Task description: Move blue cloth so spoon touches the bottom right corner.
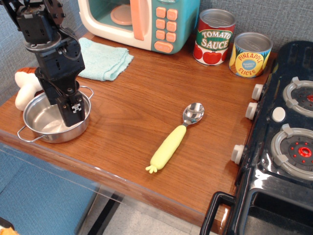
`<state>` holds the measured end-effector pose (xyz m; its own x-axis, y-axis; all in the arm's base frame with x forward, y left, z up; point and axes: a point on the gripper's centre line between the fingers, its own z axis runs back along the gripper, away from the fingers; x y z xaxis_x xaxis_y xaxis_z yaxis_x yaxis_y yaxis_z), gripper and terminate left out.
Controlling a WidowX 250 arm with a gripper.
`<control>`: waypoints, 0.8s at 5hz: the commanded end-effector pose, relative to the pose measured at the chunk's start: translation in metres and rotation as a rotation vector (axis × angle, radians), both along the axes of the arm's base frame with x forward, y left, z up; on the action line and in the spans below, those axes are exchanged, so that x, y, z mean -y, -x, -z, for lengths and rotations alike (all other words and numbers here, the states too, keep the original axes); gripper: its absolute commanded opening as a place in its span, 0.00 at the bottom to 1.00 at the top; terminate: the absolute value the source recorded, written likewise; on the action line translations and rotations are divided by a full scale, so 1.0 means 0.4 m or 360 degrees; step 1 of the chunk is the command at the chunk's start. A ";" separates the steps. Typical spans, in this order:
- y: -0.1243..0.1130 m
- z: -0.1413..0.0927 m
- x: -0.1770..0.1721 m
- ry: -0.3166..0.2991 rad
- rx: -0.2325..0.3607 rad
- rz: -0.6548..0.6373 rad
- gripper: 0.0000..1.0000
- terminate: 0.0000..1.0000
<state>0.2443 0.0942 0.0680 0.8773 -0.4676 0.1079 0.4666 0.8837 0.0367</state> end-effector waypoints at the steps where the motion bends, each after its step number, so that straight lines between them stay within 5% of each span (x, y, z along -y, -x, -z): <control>1: 0.000 0.000 0.000 0.0000 0.0000 0.0000 1.00 0.00; 3: -0.055 -0.051 -0.019 0.0011 0.0070 -0.0111 1.00 0.00; 4: -0.140 -0.079 -0.048 -0.0011 0.0124 -0.0215 1.00 0.00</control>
